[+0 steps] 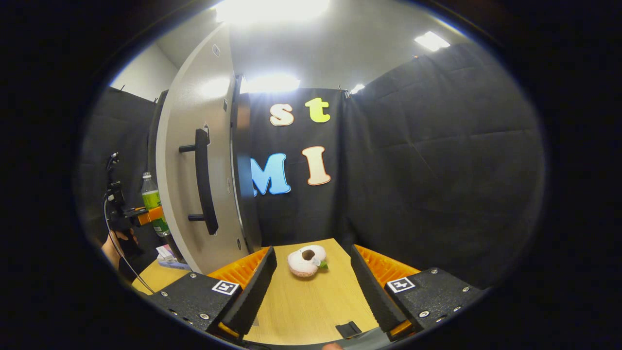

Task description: Open the cabinet door with the right hand, grasp the bottle in the cabinet with the left hand and place it on the coaster, then close the cabinet door with the right hand.

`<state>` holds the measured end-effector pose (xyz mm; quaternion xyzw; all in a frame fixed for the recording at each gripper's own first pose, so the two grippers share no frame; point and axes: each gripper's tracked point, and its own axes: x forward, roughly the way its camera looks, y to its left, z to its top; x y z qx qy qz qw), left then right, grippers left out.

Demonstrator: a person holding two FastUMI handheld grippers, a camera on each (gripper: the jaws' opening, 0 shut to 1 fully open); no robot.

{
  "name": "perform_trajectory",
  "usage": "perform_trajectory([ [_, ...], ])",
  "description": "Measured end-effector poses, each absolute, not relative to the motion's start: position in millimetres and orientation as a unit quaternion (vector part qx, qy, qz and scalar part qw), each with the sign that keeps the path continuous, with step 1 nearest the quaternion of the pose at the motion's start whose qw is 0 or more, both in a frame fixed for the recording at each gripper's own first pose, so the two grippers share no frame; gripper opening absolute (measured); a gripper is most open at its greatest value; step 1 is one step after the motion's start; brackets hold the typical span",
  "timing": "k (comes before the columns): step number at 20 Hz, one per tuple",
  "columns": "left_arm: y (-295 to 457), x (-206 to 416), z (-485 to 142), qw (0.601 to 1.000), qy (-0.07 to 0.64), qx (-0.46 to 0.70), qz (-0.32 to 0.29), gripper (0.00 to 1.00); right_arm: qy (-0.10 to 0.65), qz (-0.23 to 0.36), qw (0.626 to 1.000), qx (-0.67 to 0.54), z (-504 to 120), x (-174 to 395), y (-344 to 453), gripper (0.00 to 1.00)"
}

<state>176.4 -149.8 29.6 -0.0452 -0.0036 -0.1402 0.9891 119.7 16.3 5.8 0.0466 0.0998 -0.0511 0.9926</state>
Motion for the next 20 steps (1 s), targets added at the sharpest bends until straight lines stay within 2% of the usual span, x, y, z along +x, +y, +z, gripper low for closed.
perform_trajectory([
  [3,-142,153,19,0.99,-0.002,-0.045,-0.131,0.73,0.101,-0.039,0.993,0.044,4,116,19,0.95],
  [5,-136,137,13,0.991,-0.006,-0.043,-0.128,0.69,0.103,-0.031,0.993,0.045,2,112,22,0.95],
  [10,-125,99,-11,0.992,0.0,-0.032,-0.118,0.69,0.108,-0.014,0.993,0.045,-2,108,29,0.95],
  [11,-124,92,-16,0.992,0.004,-0.033,-0.118,0.69,0.107,-0.011,0.993,0.045,-1,106,31,0.92],
  [20,-107,48,-74,0.994,0.015,-0.033,-0.102,0.69,0.107,0.006,0.993,0.046,-7,103,42,0.94],
])
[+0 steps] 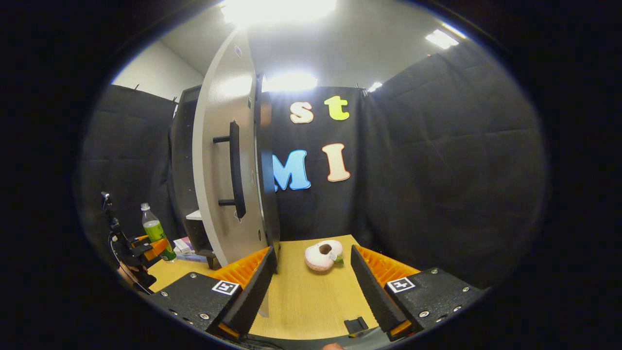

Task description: Open the cabinet door with the right hand, grasp the bottle in the cabinet with the left hand and place it on the coaster, then close the cabinet door with the right hand.

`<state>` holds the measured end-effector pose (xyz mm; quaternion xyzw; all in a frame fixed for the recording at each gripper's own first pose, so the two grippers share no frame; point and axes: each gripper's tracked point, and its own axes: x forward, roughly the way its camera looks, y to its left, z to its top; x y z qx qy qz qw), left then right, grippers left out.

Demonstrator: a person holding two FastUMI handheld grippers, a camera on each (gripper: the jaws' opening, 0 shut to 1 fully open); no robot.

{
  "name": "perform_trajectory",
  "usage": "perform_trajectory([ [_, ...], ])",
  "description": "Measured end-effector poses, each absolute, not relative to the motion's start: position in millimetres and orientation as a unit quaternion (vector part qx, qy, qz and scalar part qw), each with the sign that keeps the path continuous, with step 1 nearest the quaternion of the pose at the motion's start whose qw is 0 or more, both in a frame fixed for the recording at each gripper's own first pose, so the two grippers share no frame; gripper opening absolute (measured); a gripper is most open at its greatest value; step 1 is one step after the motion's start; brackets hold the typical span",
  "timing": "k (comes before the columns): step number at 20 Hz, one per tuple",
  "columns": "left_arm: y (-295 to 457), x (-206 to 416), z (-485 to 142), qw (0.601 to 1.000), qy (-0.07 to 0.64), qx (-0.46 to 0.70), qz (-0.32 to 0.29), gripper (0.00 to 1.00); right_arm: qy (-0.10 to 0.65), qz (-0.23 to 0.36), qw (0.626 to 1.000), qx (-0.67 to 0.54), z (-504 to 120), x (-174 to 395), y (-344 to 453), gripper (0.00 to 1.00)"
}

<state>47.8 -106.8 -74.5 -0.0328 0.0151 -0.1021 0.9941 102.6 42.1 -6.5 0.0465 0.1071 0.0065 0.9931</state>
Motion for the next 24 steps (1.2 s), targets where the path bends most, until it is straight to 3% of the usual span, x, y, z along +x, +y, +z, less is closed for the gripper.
perform_trajectory([
  [6,-105,18,-119,0.994,0.033,-0.031,-0.099,0.69,0.106,0.017,0.993,0.041,-11,104,53,0.95],
  [13,-99,-18,-167,0.993,0.056,-0.047,-0.093,0.69,0.069,-0.017,0.996,0.056,-1,111,38,0.92],
  [24,-81,-59,-256,0.99,0.11,-0.068,-0.053,0.69,0.098,-0.032,0.994,0.023,-21,110,34,0.94],
])
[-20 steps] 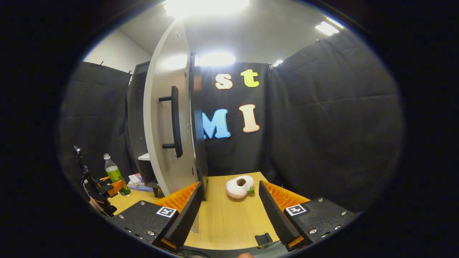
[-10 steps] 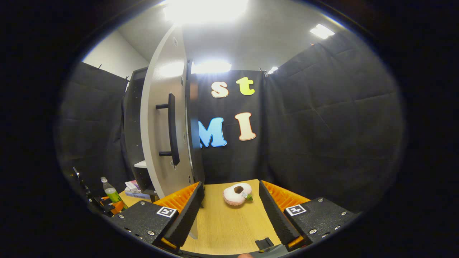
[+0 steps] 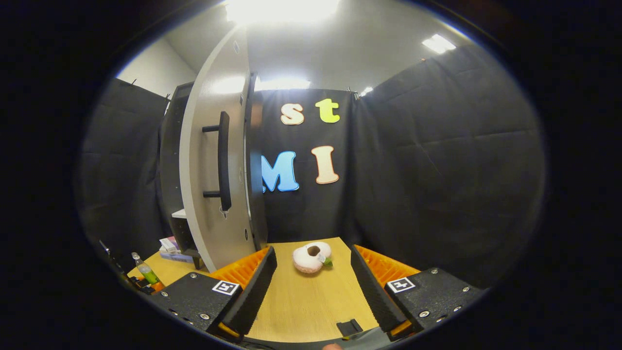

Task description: Open the cabinet door with the right hand, grasp the bottle in the cabinet with the left hand and place it on the coaster, then close the cabinet door with the right hand.

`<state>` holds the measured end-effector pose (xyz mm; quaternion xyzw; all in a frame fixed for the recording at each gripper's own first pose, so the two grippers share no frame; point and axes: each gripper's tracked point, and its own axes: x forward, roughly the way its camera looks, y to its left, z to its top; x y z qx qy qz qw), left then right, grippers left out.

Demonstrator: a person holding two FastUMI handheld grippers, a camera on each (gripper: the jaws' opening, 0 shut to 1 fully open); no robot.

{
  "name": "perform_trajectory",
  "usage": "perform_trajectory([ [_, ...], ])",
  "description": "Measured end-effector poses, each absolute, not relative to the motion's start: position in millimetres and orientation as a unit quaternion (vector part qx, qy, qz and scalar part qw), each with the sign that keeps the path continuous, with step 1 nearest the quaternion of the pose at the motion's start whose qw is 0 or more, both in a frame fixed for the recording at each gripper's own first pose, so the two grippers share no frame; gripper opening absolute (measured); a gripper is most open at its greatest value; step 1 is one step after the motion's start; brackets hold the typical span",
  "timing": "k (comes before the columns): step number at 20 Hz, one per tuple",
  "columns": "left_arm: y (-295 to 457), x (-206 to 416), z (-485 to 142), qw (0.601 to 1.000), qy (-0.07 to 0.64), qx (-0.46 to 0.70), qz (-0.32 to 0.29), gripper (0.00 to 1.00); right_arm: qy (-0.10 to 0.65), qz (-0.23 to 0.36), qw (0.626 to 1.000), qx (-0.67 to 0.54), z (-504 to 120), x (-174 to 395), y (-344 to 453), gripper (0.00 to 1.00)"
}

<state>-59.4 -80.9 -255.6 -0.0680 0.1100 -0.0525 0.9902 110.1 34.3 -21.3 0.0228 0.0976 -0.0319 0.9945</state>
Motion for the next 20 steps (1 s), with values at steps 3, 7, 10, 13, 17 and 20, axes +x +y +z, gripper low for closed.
perform_trajectory([
  [3,-79,-62,-272,0.99,0.116,-0.074,-0.041,0.72,0.101,-0.025,0.994,0.019,-23,113,39,0.95],
  [7,-80,-60,-292,0.989,0.13,-0.066,-0.033,0.69,0.102,-0.019,0.995,0.004,-24,116,41,0.95],
  [10,-81,-60,-297,0.988,0.136,-0.063,-0.03,0.7,0.103,-0.016,0.994,0.008,-24,118,43,0.94],
  [13,-81,-63,-301,0.988,0.146,-0.049,-0.029,0.71,0.101,-0.016,0.995,0.012,-23,120,43,0.94],
  [17,-89,-63,-298,0.987,0.155,-0.034,-0.025,0.9,0.094,-0.013,0.995,0.017,-19,122,45,0.95],
  [20,-85,-63,-282,0.988,0.149,-0.03,-0.017,0.87,0.085,-0.012,0.996,0.021,-12,123,45,0.92],
])
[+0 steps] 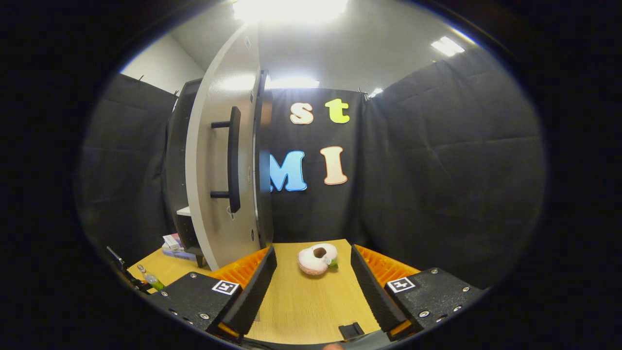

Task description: Open the cabinet door with the right hand, grasp the bottle in the cabinet with the left hand and place it on the coaster, then close the cabinet door with the right hand.

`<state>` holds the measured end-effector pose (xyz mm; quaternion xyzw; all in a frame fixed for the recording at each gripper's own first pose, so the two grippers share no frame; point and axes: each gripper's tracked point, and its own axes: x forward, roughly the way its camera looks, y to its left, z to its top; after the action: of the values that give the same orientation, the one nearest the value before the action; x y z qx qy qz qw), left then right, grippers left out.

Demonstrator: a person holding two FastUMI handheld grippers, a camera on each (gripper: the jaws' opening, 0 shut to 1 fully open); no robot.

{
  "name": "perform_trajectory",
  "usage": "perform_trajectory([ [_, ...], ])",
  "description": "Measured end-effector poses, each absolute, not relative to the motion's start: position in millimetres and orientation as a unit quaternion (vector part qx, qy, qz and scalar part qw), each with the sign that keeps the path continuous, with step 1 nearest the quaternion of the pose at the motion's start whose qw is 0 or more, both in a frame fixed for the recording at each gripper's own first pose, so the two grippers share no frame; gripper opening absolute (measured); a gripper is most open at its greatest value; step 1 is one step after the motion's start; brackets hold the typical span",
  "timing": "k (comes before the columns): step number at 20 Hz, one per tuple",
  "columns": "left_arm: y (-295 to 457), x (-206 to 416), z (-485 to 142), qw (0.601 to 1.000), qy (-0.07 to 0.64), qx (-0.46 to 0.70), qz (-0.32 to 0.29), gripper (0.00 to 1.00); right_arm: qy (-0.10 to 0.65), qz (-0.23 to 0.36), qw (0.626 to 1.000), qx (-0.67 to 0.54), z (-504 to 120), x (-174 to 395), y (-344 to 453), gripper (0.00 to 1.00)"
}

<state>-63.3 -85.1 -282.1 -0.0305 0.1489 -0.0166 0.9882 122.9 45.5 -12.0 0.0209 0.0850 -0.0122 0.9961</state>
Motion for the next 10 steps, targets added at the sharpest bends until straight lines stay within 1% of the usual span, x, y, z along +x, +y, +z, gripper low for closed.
perform_trajectory([
  [1,-85,-63,-272,0.99,0.141,-0.026,-0.015,0.92,0.082,-0.011,0.996,0.023,-9,123,46,0.94],
  [2,-80,-60,-261,0.991,0.134,-0.021,-0.014,0.87,0.079,-0.01,0.996,0.025,-7,124,46,0.95],
  [3,-76,-58,-254,0.991,0.129,-0.018,-0.012,0.87,0.076,-0.01,0.997,0.027,-4,125,46,0.95],
  [4,-77,-56,-247,0.992,0.124,-0.015,-0.012,0.91,0.073,-0.011,0.997,0.029,-1,126,45,0.95],
  [5,-78,-57,-238,0.992,0.121,-0.015,-0.012,0.87,0.07,-0.011,0.997,0.031,3,126,44,0.95],
  [7,-77,-59,-212,0.994,0.112,-0.016,-0.011,0.87,0.057,-0.008,0.998,0.038,12,129,44,0.95],
  [8,-76,-59,-199,0.994,0.107,-0.016,-0.009,0.91,0.05,-0.008,0.998,0.04,17,130,42,0.94],
  [9,-76,-58,-185,0.995,0.102,-0.016,-0.009,0.87,0.043,-0.008,0.998,0.043,21,132,41,0.95],
  [10,-75,-58,-173,0.995,0.096,-0.017,-0.009,0.87,0.039,-0.008,0.998,0.047,25,134,41,0.94],
])
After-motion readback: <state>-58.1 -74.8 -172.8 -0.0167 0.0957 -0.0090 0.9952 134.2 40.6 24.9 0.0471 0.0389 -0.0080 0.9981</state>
